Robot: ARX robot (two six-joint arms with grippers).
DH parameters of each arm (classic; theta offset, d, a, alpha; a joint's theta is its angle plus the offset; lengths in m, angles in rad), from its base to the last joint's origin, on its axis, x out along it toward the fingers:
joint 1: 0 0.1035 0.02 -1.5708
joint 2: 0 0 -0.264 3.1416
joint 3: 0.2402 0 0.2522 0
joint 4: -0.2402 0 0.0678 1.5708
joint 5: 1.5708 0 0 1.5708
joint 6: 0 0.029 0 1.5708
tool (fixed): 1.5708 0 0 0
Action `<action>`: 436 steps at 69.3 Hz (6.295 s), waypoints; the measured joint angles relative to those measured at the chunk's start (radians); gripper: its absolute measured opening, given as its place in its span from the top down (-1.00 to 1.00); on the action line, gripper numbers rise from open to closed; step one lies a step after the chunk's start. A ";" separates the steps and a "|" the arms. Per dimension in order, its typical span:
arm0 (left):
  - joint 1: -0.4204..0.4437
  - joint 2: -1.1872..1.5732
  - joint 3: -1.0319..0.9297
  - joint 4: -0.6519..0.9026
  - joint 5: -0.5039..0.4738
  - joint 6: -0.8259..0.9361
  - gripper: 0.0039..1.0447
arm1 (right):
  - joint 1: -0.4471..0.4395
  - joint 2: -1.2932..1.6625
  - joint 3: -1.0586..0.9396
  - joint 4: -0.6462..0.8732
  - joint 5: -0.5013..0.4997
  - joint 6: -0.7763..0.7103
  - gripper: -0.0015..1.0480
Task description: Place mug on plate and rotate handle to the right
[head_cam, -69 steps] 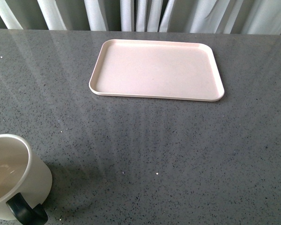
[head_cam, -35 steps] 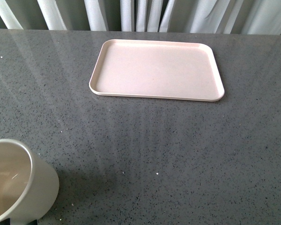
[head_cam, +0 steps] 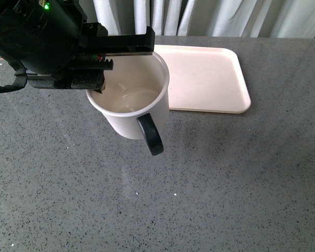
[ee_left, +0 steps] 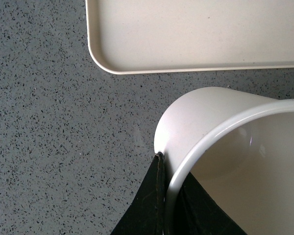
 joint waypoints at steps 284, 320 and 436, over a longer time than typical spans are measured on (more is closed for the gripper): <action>0.470 -0.743 -0.980 1.172 0.009 0.319 0.98 | 0.000 0.000 0.000 0.000 0.000 0.000 -0.82; 0.473 -1.147 -1.021 0.829 0.016 0.320 0.98 | 0.000 0.000 0.000 0.000 0.000 0.000 -0.82; 0.475 -1.691 -1.021 0.278 0.016 0.321 -0.61 | 0.000 0.000 0.000 0.000 0.000 0.000 -0.82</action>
